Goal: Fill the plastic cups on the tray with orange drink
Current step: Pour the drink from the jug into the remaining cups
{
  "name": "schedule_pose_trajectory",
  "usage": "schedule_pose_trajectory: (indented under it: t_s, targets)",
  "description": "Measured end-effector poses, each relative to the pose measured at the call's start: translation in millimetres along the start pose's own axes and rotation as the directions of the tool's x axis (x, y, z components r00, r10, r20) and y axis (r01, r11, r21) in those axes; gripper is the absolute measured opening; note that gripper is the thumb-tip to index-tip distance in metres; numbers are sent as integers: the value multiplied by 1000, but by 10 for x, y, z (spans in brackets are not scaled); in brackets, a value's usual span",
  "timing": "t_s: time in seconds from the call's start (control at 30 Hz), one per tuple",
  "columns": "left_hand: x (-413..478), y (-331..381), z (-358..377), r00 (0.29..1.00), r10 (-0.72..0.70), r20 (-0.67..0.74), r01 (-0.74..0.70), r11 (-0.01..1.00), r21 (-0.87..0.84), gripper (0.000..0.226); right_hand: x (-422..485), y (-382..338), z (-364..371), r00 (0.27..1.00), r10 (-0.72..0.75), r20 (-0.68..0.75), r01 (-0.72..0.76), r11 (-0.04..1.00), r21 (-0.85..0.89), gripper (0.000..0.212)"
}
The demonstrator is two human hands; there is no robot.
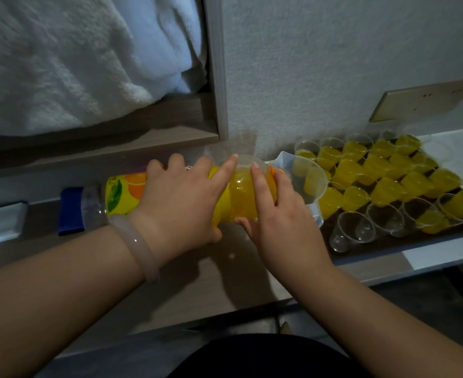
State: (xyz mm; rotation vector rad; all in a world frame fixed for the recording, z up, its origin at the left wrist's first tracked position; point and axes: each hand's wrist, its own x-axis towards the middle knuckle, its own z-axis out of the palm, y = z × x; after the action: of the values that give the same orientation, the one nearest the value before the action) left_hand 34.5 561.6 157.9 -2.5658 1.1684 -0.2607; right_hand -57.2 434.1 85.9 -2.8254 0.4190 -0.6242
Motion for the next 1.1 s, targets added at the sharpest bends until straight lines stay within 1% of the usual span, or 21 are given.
schedule_pose_trajectory:
  t_s: [0.2, 0.33, 0.5, 0.83, 1.1]
  targets:
    - [2, 7, -28, 1000, 4, 2, -4, 1000, 8, 115, -6, 5, 5, 1000, 0, -3, 0, 1000, 7, 89]
    - [3, 12, -51, 1000, 6, 0, -6, 1000, 22, 116, -9, 0, -14, 1000, 4, -4, -4, 1000, 23, 85]
    - [7, 19, -65, 1000, 6, -1, -6, 1000, 30, 116, -17, -4, -27, 1000, 3, -5, -3, 1000, 25, 88]
    - [5, 39, -92, 1000, 5, -1, -5, 999, 39, 116, -34, 8, -41, 1000, 10, -1, -10, 999, 45, 84]
    - [-25, 60, -103, 1000, 2, -5, -2, 999, 44, 116, -61, 14, -61, 1000, 5, -2, -5, 999, 37, 87]
